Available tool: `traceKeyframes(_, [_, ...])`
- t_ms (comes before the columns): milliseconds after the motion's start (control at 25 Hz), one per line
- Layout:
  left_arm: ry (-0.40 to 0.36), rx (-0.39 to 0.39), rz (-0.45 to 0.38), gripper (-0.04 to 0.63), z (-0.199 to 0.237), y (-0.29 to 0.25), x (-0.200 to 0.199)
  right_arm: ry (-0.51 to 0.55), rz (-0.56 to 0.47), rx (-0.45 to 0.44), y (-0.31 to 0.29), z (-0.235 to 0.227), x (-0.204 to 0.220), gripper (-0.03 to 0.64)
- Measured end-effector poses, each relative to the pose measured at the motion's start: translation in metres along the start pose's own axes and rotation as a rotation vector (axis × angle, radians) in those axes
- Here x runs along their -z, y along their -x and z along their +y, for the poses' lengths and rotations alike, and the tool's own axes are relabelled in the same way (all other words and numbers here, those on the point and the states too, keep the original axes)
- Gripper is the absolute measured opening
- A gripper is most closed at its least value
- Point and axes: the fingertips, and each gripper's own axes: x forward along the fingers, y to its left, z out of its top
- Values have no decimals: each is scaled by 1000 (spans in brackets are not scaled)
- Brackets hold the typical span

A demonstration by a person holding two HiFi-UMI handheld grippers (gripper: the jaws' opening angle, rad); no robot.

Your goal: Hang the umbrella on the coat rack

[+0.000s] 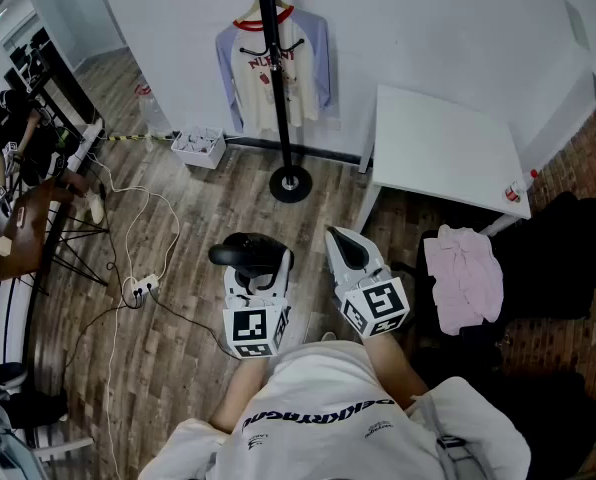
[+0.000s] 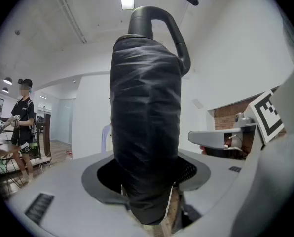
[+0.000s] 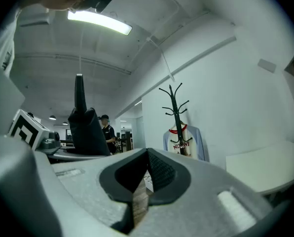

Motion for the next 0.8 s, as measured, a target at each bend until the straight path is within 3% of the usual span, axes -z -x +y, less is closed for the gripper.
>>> traceKeyframes(200, [1,3,-12,255,-17,-4,2,-28,-7,-26,9,-12,-4,-6])
traceKeyframes(480, [0,-50,-19,255,-37,-15,-2,-15,-22,-76,21,-37,-10,-5])
traceKeyframes(800, [5,-78,12,255,-46,-14,21,-30,-15,-59,29,-64,3,-5])
